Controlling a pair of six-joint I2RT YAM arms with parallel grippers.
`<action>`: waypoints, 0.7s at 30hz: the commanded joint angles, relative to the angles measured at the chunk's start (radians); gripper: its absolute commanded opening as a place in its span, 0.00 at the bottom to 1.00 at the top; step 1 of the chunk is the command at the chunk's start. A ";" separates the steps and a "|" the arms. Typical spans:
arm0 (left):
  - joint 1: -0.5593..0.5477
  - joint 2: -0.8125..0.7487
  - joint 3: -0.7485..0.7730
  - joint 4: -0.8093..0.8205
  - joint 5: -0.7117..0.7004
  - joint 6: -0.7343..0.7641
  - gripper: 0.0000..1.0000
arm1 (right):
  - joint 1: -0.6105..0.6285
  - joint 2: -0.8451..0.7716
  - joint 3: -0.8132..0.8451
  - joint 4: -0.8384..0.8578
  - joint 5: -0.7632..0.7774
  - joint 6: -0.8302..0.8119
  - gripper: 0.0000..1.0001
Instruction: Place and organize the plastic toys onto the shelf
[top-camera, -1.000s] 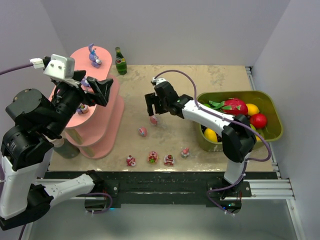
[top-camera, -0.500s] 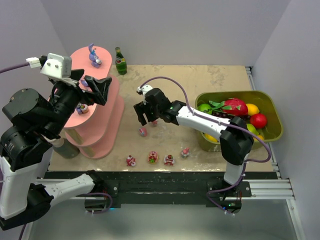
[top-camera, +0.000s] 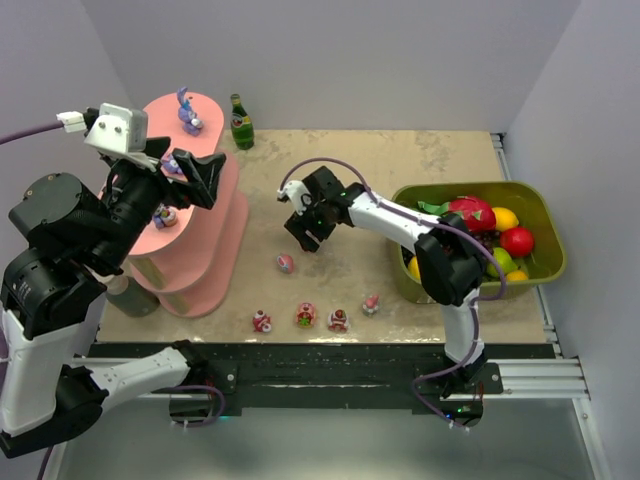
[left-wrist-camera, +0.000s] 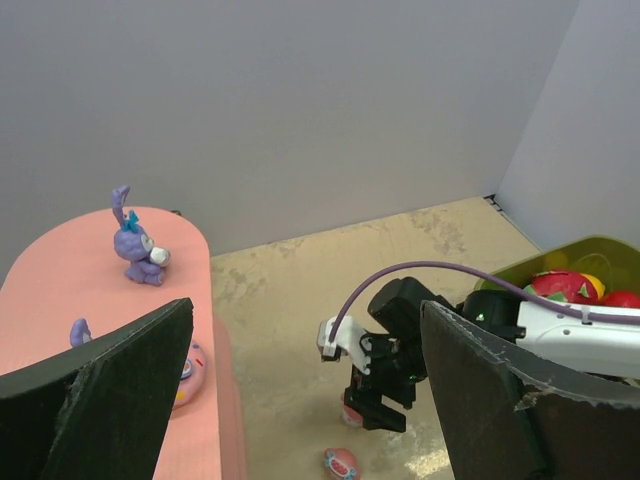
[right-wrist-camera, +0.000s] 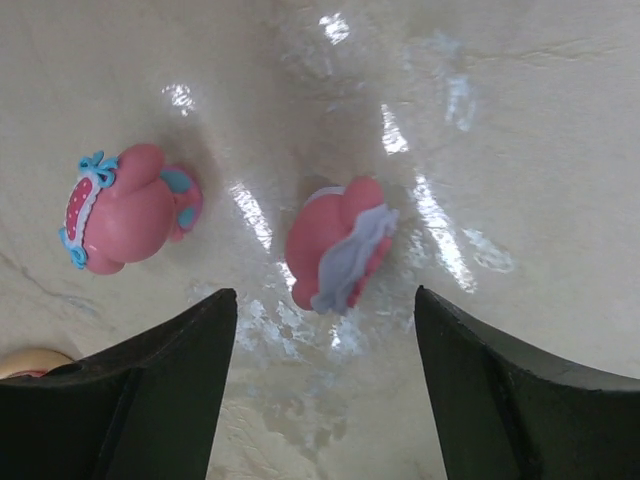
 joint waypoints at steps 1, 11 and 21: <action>0.004 0.013 0.037 0.007 -0.006 0.029 1.00 | 0.015 0.030 0.055 -0.040 -0.079 -0.066 0.74; 0.004 0.016 0.033 0.005 -0.014 0.030 0.99 | 0.013 0.038 0.006 0.101 0.068 0.148 0.47; 0.004 0.016 0.018 0.012 -0.015 0.037 0.99 | 0.055 0.045 -0.016 0.152 0.287 0.492 0.30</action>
